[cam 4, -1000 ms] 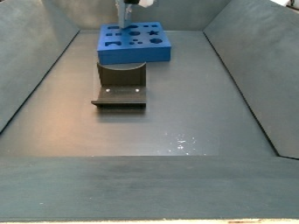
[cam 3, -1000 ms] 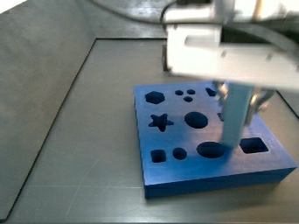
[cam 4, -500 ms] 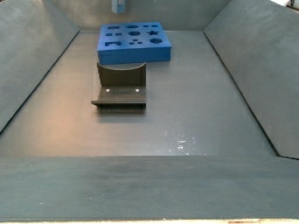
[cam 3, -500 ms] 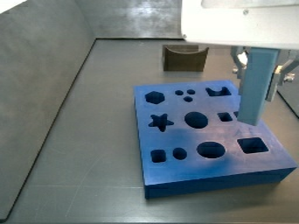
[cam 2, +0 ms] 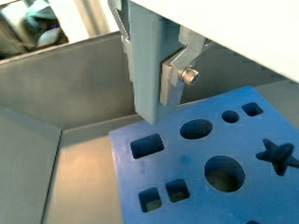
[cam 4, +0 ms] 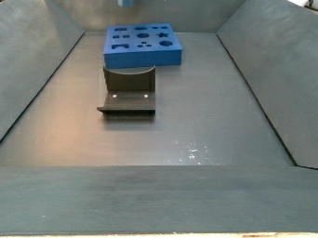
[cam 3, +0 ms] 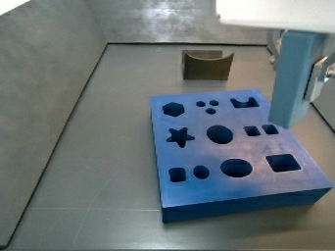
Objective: Pick up the rectangle object. Move to above the board. Insert the rectangle object.
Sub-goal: Insert the rectangle object.
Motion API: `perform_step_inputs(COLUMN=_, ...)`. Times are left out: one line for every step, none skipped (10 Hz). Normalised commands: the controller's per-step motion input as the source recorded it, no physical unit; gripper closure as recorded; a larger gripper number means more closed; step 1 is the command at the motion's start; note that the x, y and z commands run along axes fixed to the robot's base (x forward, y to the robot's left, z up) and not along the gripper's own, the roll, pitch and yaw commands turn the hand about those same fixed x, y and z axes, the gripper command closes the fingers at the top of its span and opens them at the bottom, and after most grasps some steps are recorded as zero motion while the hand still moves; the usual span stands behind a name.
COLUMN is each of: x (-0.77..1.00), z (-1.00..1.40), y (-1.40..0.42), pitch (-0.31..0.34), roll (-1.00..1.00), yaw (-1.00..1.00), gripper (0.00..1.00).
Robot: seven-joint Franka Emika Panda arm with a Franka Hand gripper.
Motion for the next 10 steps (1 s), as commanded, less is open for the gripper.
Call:
perform_step_inputs(x=0.21, z=0.05, y=-0.19, pitch=0.406, roll=0.41, yaw=0.00, gripper=1.00)
perform_step_inputs(x=0.04, z=0.18, y=-0.56, pitch=0.343, roll=1.00, yaw=0.00, gripper=1.00)
perform_step_inputs(x=0.03, z=0.07, y=-0.67, pitch=0.089, roll=1.00, yaw=0.00, gripper=1.00)
perform_step_inputs(x=0.00, z=0.00, y=0.00, pitch=0.000, roll=0.05, yaw=0.00, gripper=1.00)
perform_step_inputs(x=0.00, z=-0.03, y=-0.01, pitch=0.000, roll=0.00, yaw=0.00, gripper=1.00)
perform_step_inputs(x=-0.04, z=0.00, y=0.00, pitch=0.000, roll=0.39, yaw=-0.94, gripper=1.00)
perform_step_inputs(x=-0.01, z=-0.06, y=0.00, pitch=0.000, roll=0.29, yaw=-1.00, gripper=1.00)
perform_step_inputs(x=0.00, z=-0.08, y=0.00, pitch=0.000, roll=0.18, yaw=-1.00, gripper=1.00)
perform_step_inputs(x=0.00, z=-0.10, y=0.00, pitch=0.000, roll=0.09, yaw=-1.00, gripper=1.00)
perform_step_inputs(x=0.00, z=-0.10, y=0.00, pitch=0.000, roll=0.07, yaw=-1.00, gripper=1.00)
